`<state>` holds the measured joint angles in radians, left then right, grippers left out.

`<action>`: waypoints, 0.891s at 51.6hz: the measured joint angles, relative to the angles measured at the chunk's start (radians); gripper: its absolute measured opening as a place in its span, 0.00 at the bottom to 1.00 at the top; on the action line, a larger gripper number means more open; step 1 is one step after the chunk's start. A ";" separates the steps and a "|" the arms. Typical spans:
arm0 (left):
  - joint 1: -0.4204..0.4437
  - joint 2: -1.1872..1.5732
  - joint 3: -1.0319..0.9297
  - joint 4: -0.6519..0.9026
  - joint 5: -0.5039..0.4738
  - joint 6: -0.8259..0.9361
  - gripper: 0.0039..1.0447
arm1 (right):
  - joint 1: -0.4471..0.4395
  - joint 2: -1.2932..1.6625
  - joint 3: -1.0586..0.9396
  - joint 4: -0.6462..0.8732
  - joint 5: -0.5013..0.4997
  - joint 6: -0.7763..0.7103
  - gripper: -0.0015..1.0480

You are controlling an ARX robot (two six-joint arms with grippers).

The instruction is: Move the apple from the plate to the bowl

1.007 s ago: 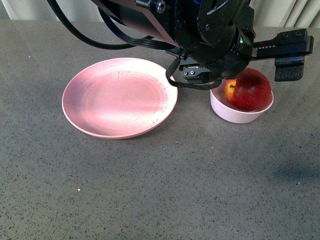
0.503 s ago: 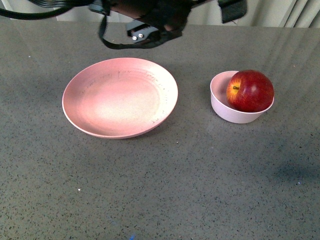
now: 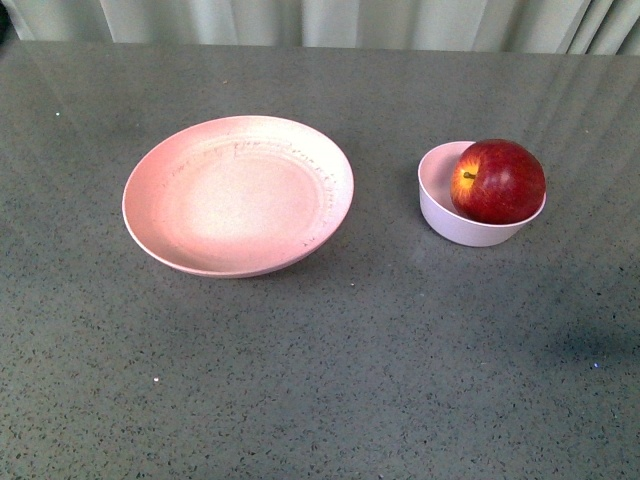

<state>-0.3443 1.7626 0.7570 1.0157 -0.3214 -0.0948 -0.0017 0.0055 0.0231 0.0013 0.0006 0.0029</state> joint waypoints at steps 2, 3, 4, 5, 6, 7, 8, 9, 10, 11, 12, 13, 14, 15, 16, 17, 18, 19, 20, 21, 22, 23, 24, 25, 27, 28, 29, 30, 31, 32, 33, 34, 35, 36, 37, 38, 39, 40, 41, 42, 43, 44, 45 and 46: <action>0.019 -0.043 -0.047 0.022 0.005 0.021 0.49 | 0.000 0.000 0.000 0.000 0.000 0.000 0.91; 0.032 -0.070 -0.076 0.033 0.008 0.031 0.45 | 0.000 0.000 0.000 0.000 0.000 0.000 0.91; 0.042 -0.093 -0.105 0.041 0.016 0.039 0.42 | 0.000 0.000 0.000 0.000 0.000 0.000 0.91; 0.052 -0.114 -0.132 0.047 0.024 0.048 0.38 | 0.000 0.000 0.000 0.000 0.000 0.000 0.91; 0.064 -0.140 -0.172 0.055 0.038 0.056 0.33 | 0.000 0.000 0.000 0.000 -0.001 0.000 0.91; 0.072 -0.154 -0.198 0.058 0.047 0.059 0.30 | 0.000 0.000 0.000 0.000 -0.001 0.000 0.91; 0.076 -0.161 -0.211 0.058 0.051 0.061 0.28 | 0.000 0.000 0.000 0.000 -0.001 0.000 0.91; 0.084 -0.174 -0.236 0.060 0.061 0.066 0.25 | 0.000 0.000 0.000 0.000 -0.001 0.000 0.91; 0.091 -0.187 -0.260 0.061 0.068 0.069 0.21 | 0.000 0.000 0.000 0.000 -0.001 0.000 0.91; 0.094 -0.194 -0.272 0.063 0.071 0.069 0.19 | 0.000 0.000 0.000 0.000 -0.001 0.000 0.91; 0.101 -0.207 -0.294 0.064 0.079 0.072 0.16 | 0.000 0.000 0.000 0.000 -0.001 0.000 0.91; 0.107 -0.221 -0.314 0.065 0.087 0.073 0.12 | 0.000 0.000 0.000 0.000 -0.001 0.000 0.91; 0.111 -0.229 -0.323 0.065 0.090 0.073 0.11 | 0.000 0.000 0.000 0.000 -0.001 0.000 0.91; 0.119 -0.252 -0.350 0.066 0.101 0.076 0.06 | 0.000 0.000 0.000 0.000 -0.001 0.000 0.91; 0.122 -0.260 -0.358 0.066 0.106 0.076 0.04 | 0.000 0.000 0.000 0.000 0.000 0.000 0.91; 0.129 -0.277 -0.375 0.068 0.114 0.076 0.01 | 0.000 0.000 0.000 0.000 0.000 0.000 0.91; 0.134 -0.293 -0.389 0.068 0.118 0.079 0.01 | 0.000 0.000 0.000 0.000 0.000 0.000 0.91; 0.137 -0.301 -0.397 0.069 0.122 0.080 0.01 | 0.000 0.000 0.000 0.000 0.000 0.000 0.91; 0.142 -0.318 -0.411 0.069 0.128 0.080 0.01 | 0.000 0.000 0.000 0.000 0.000 0.000 0.91; 0.150 -0.343 -0.431 0.069 0.140 0.080 0.01 | 0.000 0.000 0.000 0.000 0.000 0.000 0.91; 0.155 -0.355 -0.445 0.071 0.145 0.081 0.01 | 0.000 0.000 0.000 0.000 0.000 0.000 0.91; 0.161 -0.359 -0.460 0.088 0.150 0.082 0.01 | 0.000 0.000 0.000 0.000 0.000 0.000 0.91; 0.169 -0.366 -0.483 0.117 0.156 0.082 0.01 | 0.000 0.000 0.000 0.000 0.000 0.000 0.91; 0.175 -0.371 -0.497 0.124 0.160 0.082 0.01 | 0.000 0.000 0.000 0.000 0.000 0.000 0.91; 0.190 -0.392 -0.533 0.121 0.170 0.083 0.01 | 0.000 0.000 0.000 0.000 -0.001 0.000 0.91; 0.198 -0.410 -0.551 0.114 0.175 0.083 0.01 | 0.000 0.000 0.000 0.000 -0.001 0.000 0.91; 0.205 -0.432 -0.566 0.105 0.184 0.083 0.01 | 0.000 0.000 0.000 0.000 -0.001 0.000 0.91; 0.209 -0.447 -0.576 0.098 0.189 0.083 0.01 | 0.000 0.000 0.000 0.000 -0.001 0.000 0.91; 0.211 -0.456 -0.580 0.094 0.192 0.083 0.01 | 0.000 0.000 0.000 0.000 -0.001 0.000 0.91; 0.216 -0.473 -0.589 0.087 0.195 0.084 0.01 | 0.000 0.000 0.000 0.000 0.000 0.000 0.91; 0.219 -0.491 -0.597 0.079 0.199 0.084 0.01 | 0.000 0.000 0.000 0.000 -0.001 0.000 0.91; 0.221 -0.500 -0.600 0.076 0.200 0.084 0.01 | 0.000 0.000 0.000 0.000 0.000 0.000 0.91; 0.225 -0.517 -0.608 0.068 0.204 0.084 0.01 | 0.000 0.000 0.000 0.000 -0.001 0.000 0.91; 0.228 -0.534 -0.615 0.059 0.210 0.084 0.01 | 0.000 0.000 0.000 0.000 0.000 0.000 0.91; 0.230 -0.542 -0.619 0.055 0.212 0.084 0.01 | 0.000 0.000 0.000 0.000 0.000 0.000 0.91; 0.233 -0.559 -0.626 0.046 0.217 0.084 0.01 | 0.000 0.000 0.000 0.000 0.000 0.000 0.91; 0.237 -0.575 -0.632 0.036 0.220 0.084 0.01 | 0.000 0.000 0.000 0.000 0.000 0.000 0.91; 0.238 -0.583 -0.635 0.031 0.221 0.084 0.01 | 0.000 0.000 0.000 0.000 0.000 0.000 0.91; 0.241 -0.599 -0.641 0.021 0.224 0.084 0.01 | 0.000 0.000 0.000 0.000 0.000 0.000 0.91; 0.244 -0.614 -0.647 0.010 0.228 0.084 0.01 | 0.000 0.000 0.000 0.000 0.000 0.000 0.91; 0.246 -0.622 -0.650 0.004 0.229 0.084 0.01 | 0.000 0.000 0.000 0.000 0.000 0.000 0.91; 0.249 -0.639 -0.656 -0.007 0.233 0.084 0.01 | 0.000 0.000 0.000 0.000 0.000 0.000 0.91; 0.252 -0.655 -0.662 -0.017 0.237 0.084 0.01 | 0.000 0.000 0.000 0.000 0.000 0.000 0.91; 0.254 -0.663 -0.665 -0.023 0.237 0.084 0.01 | 0.000 0.000 0.000 0.000 0.000 0.000 0.91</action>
<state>-0.0898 1.0992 0.0921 0.9928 -0.0841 -0.0109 -0.0017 0.0055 0.0231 0.0013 0.0002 0.0025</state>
